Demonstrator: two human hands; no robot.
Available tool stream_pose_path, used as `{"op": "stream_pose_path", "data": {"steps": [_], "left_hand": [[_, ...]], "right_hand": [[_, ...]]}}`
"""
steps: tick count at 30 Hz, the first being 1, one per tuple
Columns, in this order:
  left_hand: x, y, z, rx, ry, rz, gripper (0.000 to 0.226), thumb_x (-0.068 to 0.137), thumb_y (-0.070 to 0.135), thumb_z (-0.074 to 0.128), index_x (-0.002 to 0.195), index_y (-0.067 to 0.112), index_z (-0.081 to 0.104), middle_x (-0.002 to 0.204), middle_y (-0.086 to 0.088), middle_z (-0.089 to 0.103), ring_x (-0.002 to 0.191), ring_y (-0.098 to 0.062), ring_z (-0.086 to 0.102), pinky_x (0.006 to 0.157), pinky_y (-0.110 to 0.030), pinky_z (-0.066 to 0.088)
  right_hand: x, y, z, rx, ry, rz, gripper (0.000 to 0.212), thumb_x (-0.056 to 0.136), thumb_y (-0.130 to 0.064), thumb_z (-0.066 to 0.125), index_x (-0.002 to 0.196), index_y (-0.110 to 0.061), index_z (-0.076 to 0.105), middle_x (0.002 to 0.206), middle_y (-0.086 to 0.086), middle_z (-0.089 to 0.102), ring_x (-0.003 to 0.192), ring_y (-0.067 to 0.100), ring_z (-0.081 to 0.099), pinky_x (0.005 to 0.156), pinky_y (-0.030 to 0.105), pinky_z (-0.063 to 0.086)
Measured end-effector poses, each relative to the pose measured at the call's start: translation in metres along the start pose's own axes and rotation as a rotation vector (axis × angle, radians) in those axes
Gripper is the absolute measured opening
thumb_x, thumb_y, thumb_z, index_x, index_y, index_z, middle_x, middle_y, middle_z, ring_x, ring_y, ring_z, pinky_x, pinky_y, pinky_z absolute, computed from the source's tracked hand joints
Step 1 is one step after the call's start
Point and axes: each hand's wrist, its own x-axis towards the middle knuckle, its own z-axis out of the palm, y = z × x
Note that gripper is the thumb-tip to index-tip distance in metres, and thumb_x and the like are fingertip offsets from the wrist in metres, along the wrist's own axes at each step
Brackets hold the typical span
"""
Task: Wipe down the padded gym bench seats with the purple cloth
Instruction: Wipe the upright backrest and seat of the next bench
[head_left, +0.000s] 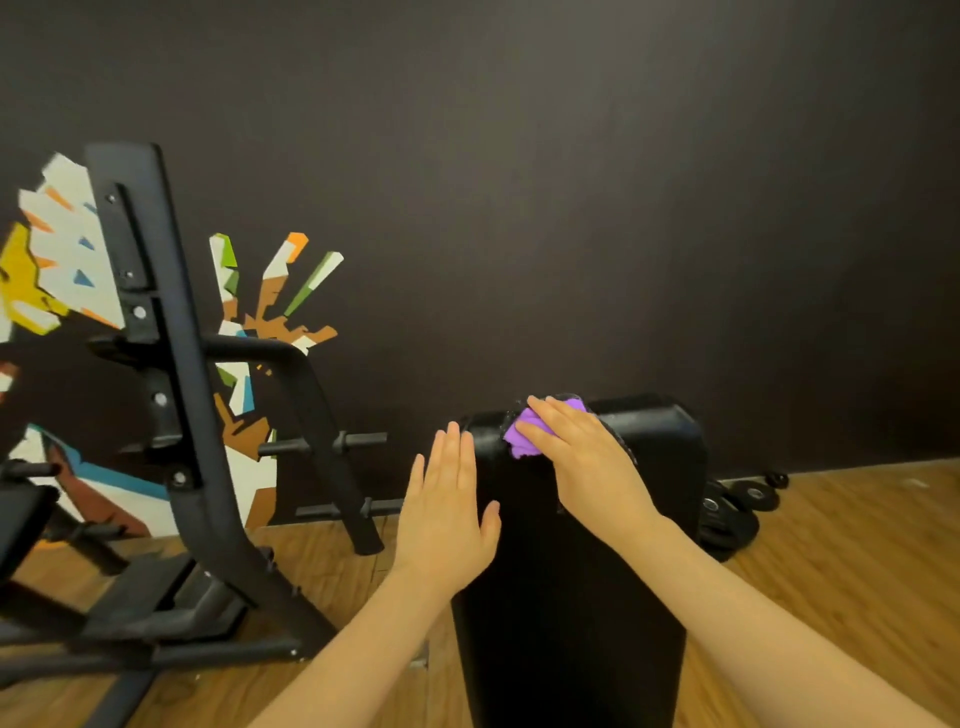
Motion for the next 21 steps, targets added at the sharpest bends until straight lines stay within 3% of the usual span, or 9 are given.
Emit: {"op": "stream_pose_path", "data": {"steps": [2, 6, 10, 14, 18, 21], "left_hand": [[-0.002, 0.0, -0.009, 0.003, -0.034, 0.002, 0.078, 0.098, 0.045, 0.037, 0.152, 0.014, -0.01, 0.161, -0.005, -0.011, 0.147, -0.019, -0.009, 0.121, -0.037, 0.0], [-0.002, 0.001, -0.016, 0.003, -0.105, -0.017, 0.082, 0.096, 0.049, 0.04, 0.152, 0.014, -0.009, 0.16, -0.005, -0.012, 0.147, -0.02, -0.009, 0.119, -0.037, -0.003], [0.0, 0.006, -0.013, -0.004, -0.139, -0.068, 0.085, 0.095, 0.05, 0.042, 0.152, 0.015, -0.01, 0.16, -0.005, -0.015, 0.147, -0.02, -0.012, 0.118, -0.036, -0.004], [0.002, 0.014, -0.012, 0.014, -0.155, -0.11, 0.084, 0.095, 0.05, 0.042, 0.152, 0.016, -0.009, 0.16, -0.003, -0.014, 0.147, -0.019, -0.012, 0.117, -0.036, -0.005], [0.003, 0.016, -0.014, 0.071, -0.175, -0.144, 0.084, 0.095, 0.053, 0.041, 0.152, 0.017, -0.009, 0.16, -0.003, -0.014, 0.147, -0.018, -0.01, 0.114, -0.033, -0.007], [0.004, 0.03, -0.014, 0.073, -0.14, -0.221, 0.083, 0.095, 0.057, 0.035, 0.153, 0.015, -0.007, 0.161, -0.004, -0.011, 0.148, -0.02, -0.007, 0.115, -0.034, -0.006]], "right_hand": [[0.004, 0.003, 0.0, 0.027, -0.062, 0.047, 0.061, 0.088, -0.005, 0.058, 0.142, -0.021, 0.037, 0.152, 0.0, 0.029, 0.141, 0.017, 0.023, 0.109, 0.023, 0.002], [0.0, 0.001, 0.0, 0.017, -0.114, 0.133, 0.058, 0.092, -0.01, 0.053, 0.145, -0.023, 0.032, 0.153, -0.004, 0.027, 0.142, 0.013, 0.02, 0.11, 0.022, -0.001], [0.026, -0.019, -0.001, 0.023, -0.071, 0.189, 0.046, 0.089, -0.015, 0.057, 0.134, -0.021, 0.047, 0.138, -0.002, 0.048, 0.129, 0.015, 0.04, 0.112, 0.027, 0.022], [0.045, -0.024, 0.001, 0.028, -0.12, 0.008, 0.036, 0.094, -0.022, 0.052, 0.13, -0.018, 0.049, 0.131, 0.0, 0.053, 0.121, 0.017, 0.048, 0.107, 0.031, 0.031], [0.034, 0.024, -0.017, 0.105, -0.208, -0.176, 0.042, 0.087, -0.01, 0.059, 0.127, -0.022, 0.051, 0.122, -0.003, 0.056, 0.115, 0.016, 0.053, 0.102, 0.027, 0.039], [0.012, 0.084, -0.027, 0.121, -0.213, -0.049, 0.05, 0.083, -0.005, 0.063, 0.129, -0.025, 0.053, 0.117, -0.008, 0.059, 0.106, 0.012, 0.057, 0.095, 0.022, 0.043]]}}
